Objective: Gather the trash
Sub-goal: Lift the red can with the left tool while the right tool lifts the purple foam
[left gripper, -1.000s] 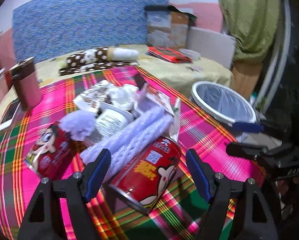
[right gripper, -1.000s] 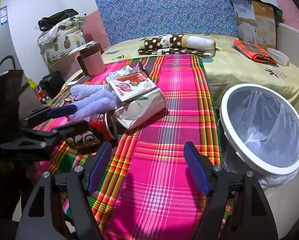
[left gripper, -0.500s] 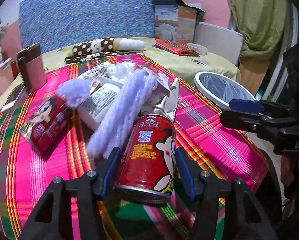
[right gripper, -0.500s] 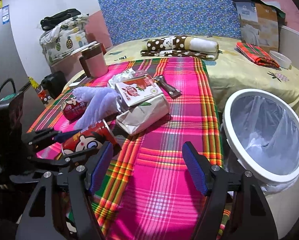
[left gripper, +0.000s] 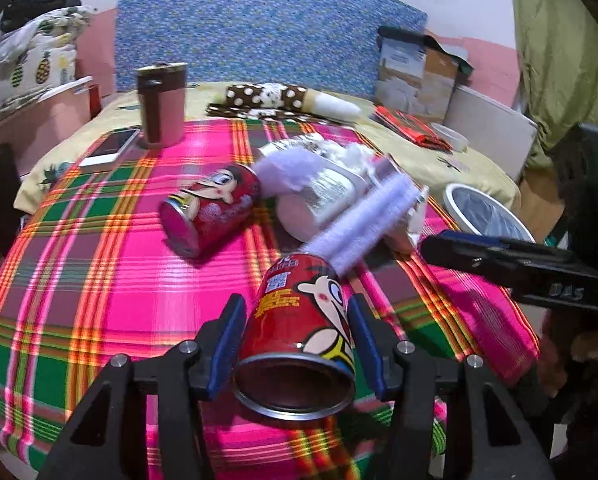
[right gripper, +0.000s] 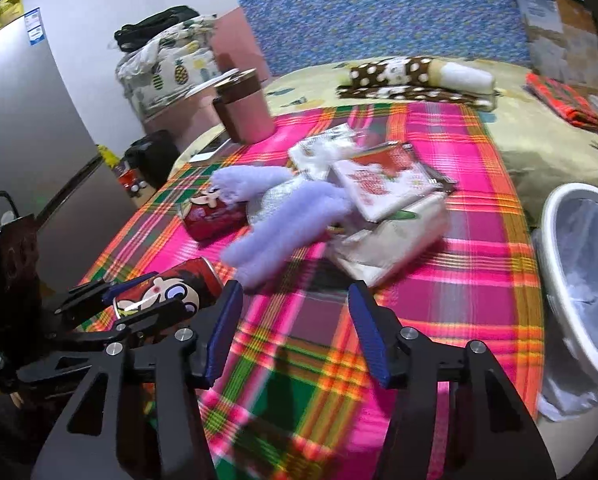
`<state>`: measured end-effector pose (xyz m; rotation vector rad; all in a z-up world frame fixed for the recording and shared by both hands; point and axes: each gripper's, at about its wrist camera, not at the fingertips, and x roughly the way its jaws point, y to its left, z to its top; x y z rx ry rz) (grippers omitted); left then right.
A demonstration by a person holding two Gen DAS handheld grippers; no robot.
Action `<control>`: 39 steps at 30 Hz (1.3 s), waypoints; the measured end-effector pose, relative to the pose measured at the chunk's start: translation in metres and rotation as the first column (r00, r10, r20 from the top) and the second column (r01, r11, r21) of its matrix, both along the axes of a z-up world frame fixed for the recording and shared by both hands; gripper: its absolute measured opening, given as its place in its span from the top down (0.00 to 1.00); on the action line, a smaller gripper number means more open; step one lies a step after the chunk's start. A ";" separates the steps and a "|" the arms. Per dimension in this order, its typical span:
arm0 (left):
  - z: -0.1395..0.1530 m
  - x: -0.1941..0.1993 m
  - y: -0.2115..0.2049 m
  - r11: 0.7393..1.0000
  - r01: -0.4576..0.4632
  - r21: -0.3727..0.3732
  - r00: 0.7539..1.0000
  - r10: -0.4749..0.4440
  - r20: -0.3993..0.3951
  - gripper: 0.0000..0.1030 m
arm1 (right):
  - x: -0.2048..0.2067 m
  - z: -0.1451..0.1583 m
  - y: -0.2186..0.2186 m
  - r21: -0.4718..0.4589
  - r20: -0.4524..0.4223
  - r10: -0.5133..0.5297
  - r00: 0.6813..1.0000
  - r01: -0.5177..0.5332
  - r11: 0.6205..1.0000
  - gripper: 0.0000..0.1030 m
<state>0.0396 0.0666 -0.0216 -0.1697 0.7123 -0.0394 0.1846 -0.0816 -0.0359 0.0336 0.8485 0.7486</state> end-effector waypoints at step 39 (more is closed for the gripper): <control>0.018 0.006 -0.010 0.999 -0.039 -0.015 0.999 0.039 0.034 0.49 | 0.001 0.018 -0.024 0.163 -0.060 -0.119 0.991 0.127 0.979 0.80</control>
